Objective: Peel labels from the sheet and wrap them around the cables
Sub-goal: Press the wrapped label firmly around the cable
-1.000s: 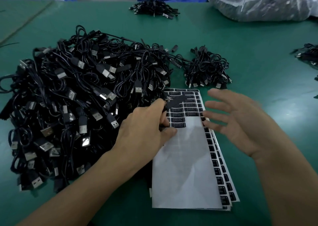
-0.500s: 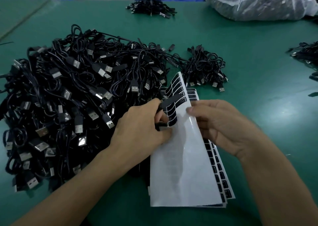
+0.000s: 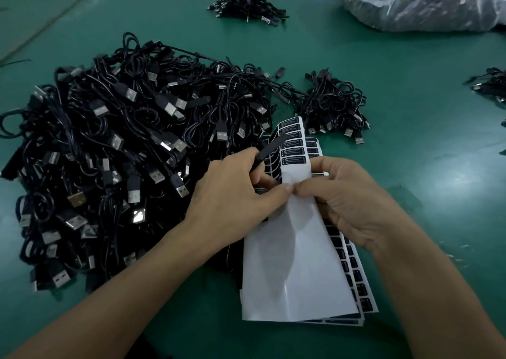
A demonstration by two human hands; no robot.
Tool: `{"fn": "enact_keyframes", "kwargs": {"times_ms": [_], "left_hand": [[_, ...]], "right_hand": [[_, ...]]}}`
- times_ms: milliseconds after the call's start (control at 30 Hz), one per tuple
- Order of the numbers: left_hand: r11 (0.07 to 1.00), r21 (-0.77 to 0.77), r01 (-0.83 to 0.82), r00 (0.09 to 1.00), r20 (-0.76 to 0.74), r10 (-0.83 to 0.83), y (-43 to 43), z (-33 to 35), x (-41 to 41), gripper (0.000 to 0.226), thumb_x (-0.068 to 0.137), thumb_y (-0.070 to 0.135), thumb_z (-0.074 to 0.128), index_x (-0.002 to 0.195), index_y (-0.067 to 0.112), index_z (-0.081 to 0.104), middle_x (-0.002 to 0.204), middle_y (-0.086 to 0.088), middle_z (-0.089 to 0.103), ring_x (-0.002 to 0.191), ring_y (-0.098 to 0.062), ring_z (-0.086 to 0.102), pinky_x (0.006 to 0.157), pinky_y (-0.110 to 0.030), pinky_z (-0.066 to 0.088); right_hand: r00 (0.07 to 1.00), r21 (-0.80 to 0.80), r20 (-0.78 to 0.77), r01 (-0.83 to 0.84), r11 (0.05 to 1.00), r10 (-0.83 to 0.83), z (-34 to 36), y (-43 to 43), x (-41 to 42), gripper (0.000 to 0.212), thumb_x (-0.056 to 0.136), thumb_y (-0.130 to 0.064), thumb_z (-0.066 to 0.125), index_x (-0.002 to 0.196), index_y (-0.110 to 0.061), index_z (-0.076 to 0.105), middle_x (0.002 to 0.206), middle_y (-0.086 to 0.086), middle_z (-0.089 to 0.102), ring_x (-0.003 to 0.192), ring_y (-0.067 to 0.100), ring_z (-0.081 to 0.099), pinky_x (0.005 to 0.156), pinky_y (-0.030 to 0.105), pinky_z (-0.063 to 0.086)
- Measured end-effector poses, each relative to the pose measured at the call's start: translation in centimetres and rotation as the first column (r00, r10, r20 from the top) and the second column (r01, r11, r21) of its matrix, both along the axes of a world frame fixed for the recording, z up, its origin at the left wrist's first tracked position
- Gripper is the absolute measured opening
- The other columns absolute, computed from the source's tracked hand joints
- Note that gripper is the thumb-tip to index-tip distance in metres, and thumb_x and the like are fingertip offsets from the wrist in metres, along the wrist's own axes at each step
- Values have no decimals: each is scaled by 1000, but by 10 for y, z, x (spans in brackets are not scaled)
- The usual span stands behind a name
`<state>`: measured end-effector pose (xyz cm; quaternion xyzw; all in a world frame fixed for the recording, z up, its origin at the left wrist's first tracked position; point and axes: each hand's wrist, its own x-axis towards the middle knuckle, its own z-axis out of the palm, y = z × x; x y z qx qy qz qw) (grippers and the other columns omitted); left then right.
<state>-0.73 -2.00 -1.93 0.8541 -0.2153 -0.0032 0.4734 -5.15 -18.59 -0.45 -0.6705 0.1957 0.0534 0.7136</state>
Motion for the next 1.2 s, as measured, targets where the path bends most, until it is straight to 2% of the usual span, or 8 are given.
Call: {"fn": "enact_keyframes", "kwargs": {"times_ms": [300, 433, 567, 700, 833, 933, 1067, 1200], "left_hand": [[996, 11, -90, 996, 23, 90, -2, -4, 4, 43, 75, 32, 71, 64, 24, 30, 68, 10, 71, 47, -6, 41, 52, -38, 48], [996, 14, -93, 995, 24, 93, -2, -5, 3, 41, 77, 26, 67, 63, 26, 28, 70, 3, 71, 62, -21, 63, 59, -51, 54], [994, -7, -110, 993, 34, 110, -1, -4, 3, 35, 78, 23, 62, 64, 23, 30, 71, -6, 70, 55, -19, 57, 54, -46, 52], [987, -98, -125, 989, 66, 132, 0, -1, 4, 36, 77, 10, 63, 64, 16, 31, 70, -13, 68, 48, -9, 42, 47, -24, 42], [972, -162, -172, 981, 64, 184, 1, -2, 6, 38, 73, 11, 64, 63, 19, 28, 67, -18, 62, 65, -30, 55, 58, -34, 46], [958, -210, -198, 977, 38, 210, 2, -3, 6, 40, 74, 12, 65, 63, 18, 28, 64, -10, 62, 69, -29, 61, 58, -34, 49], [956, -224, -192, 979, 26, 203, 0, -2, 5, 38, 72, 15, 66, 64, 17, 29, 64, -5, 65, 67, -25, 62, 58, -31, 50], [960, -204, -193, 980, 17, 200, 0, -2, 6, 41, 74, 10, 70, 66, 11, 30, 66, -11, 68, 72, -33, 64, 61, -40, 50]], "right_hand": [[999, -51, -10, -32, 998, 32, 0, -1, -2, 24, 84, 8, 71, 99, -10, 67, 86, 14, 78, 80, 28, 76, 76, 39, 64], [999, -95, -22, -35, 995, 33, 0, 0, -2, 25, 84, 7, 71, 98, -13, 68, 89, 15, 77, 85, 32, 76, 82, 46, 62], [999, -154, -23, -44, 987, 41, 4, -3, -5, 23, 84, 1, 73, 98, -16, 68, 81, 8, 77, 69, 20, 75, 62, 32, 61], [999, -626, 52, 39, 779, -9, 3, -11, -10, 38, 74, -25, 82, 103, -35, 59, 75, -15, 72, 62, 3, 65, 54, 24, 47], [999, -648, 4, 27, 761, -32, 2, -15, -11, 57, 76, -27, 81, 126, -33, 55, 81, -5, 69, 76, 11, 66, 57, 28, 45], [998, -833, 49, 58, 550, -31, 0, -14, -12, 63, 76, -30, 80, 132, -29, 52, 95, -9, 56, 89, 13, 53, 63, 25, 37], [921, -842, 320, 169, 513, 221, 7, 6, -14, 36, 75, -25, 81, 106, -30, 65, 89, -18, 47, 84, -7, 48, 70, 6, 36], [880, -872, 331, 148, 466, 341, -3, 28, -12, 30, 73, -19, 82, 99, -25, 68, 95, -9, 53, 86, 6, 50, 72, 21, 43]]}}
